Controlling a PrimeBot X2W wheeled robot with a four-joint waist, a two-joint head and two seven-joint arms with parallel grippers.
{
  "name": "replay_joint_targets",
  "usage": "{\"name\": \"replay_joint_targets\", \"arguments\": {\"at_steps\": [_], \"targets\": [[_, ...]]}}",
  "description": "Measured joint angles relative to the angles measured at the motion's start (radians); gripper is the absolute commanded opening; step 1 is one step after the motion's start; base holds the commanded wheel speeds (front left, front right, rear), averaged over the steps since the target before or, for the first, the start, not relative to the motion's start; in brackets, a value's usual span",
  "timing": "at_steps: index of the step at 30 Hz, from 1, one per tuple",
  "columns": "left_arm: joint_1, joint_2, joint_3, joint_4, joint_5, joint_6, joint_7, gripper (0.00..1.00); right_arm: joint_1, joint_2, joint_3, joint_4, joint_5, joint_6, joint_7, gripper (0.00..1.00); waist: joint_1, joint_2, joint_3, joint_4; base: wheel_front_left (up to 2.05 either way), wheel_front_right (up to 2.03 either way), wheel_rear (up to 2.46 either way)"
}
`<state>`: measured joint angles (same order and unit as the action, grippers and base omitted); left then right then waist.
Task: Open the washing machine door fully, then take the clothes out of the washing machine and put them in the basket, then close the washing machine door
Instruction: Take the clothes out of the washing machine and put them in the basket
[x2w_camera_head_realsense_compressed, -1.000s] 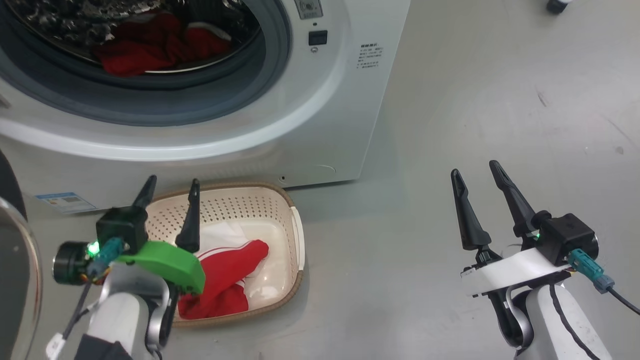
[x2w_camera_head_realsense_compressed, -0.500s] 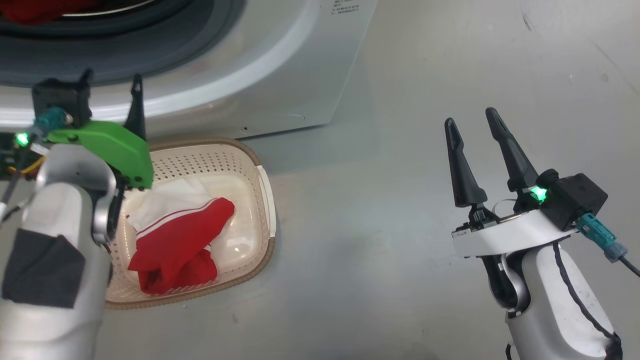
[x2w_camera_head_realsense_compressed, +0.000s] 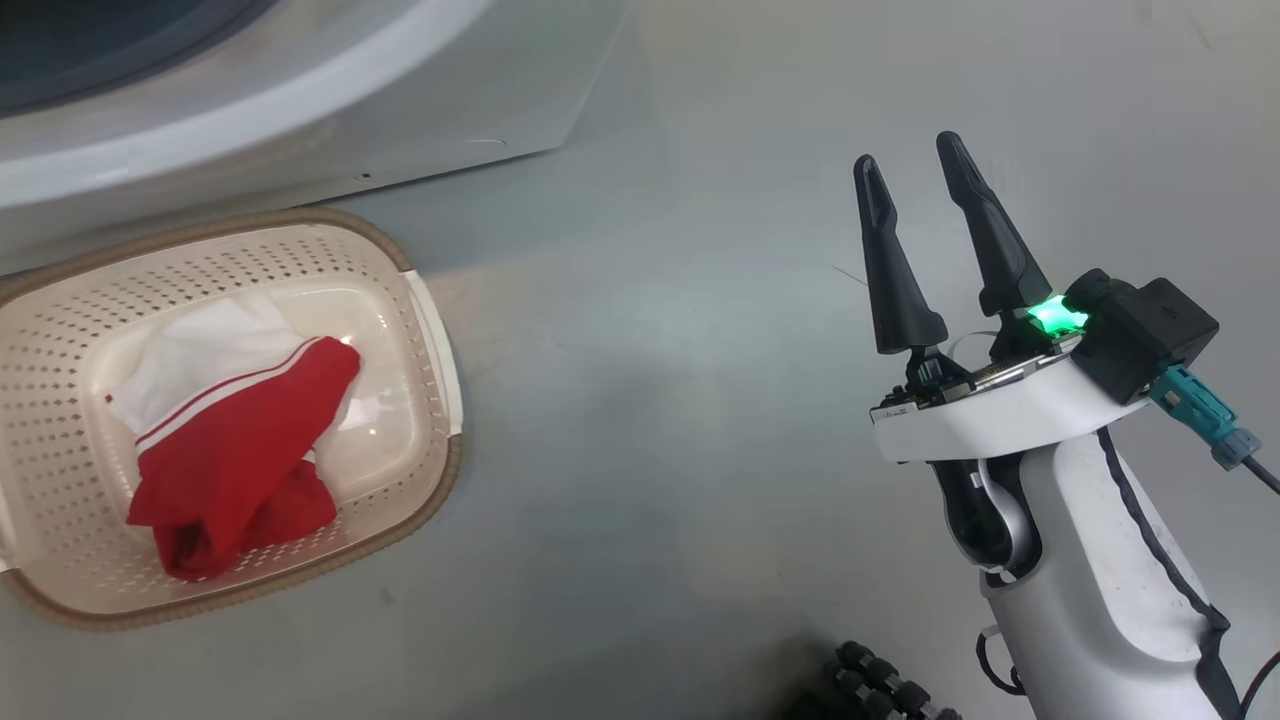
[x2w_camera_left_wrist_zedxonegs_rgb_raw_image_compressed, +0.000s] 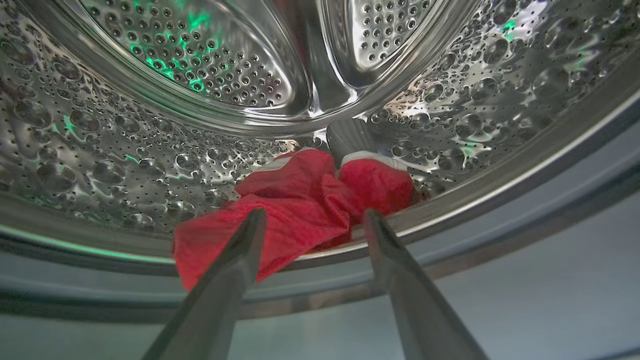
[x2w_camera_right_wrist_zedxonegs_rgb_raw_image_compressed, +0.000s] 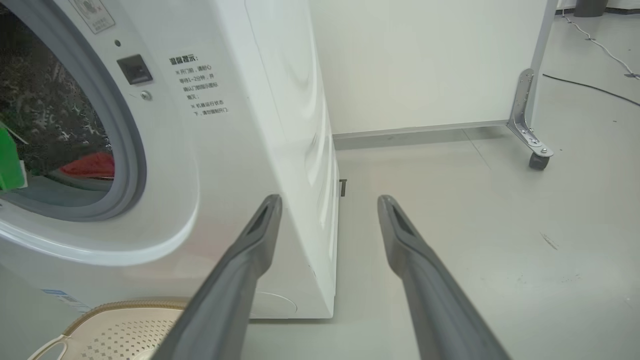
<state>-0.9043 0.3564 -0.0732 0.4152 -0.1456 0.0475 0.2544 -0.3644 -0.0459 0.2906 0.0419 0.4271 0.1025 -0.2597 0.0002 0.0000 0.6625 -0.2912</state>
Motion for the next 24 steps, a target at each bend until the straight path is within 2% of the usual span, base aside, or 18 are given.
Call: {"name": "replay_joint_targets", "arguments": {"at_steps": [4,10,18,24], "targets": [[-0.063,0.023,0.015,0.021,0.006,0.000,0.010,1.00,-0.008,0.000,0.008,0.002,0.005,-0.006,0.000,1.00,0.0000,0.0000,0.031,-0.039,0.00,0.00,0.00],[-0.119,0.103,0.027,0.072,0.024,-0.004,0.040,1.00,-0.035,0.000,0.025,0.004,0.014,-0.009,0.000,1.00,0.0000,0.0000,0.062,-0.091,0.00,0.00,0.00],[-0.174,0.125,0.005,0.139,0.047,-0.026,0.116,1.00,-0.037,0.000,0.042,0.009,0.022,-0.018,0.000,1.00,-0.0001,0.0000,0.080,-0.118,0.00,0.00,0.00],[-0.206,0.132,0.012,0.191,0.045,-0.025,0.191,1.00,-0.037,0.000,0.050,0.012,0.030,-0.019,0.000,1.00,-0.0001,0.0000,0.083,-0.120,0.00,0.00,0.00]]}}
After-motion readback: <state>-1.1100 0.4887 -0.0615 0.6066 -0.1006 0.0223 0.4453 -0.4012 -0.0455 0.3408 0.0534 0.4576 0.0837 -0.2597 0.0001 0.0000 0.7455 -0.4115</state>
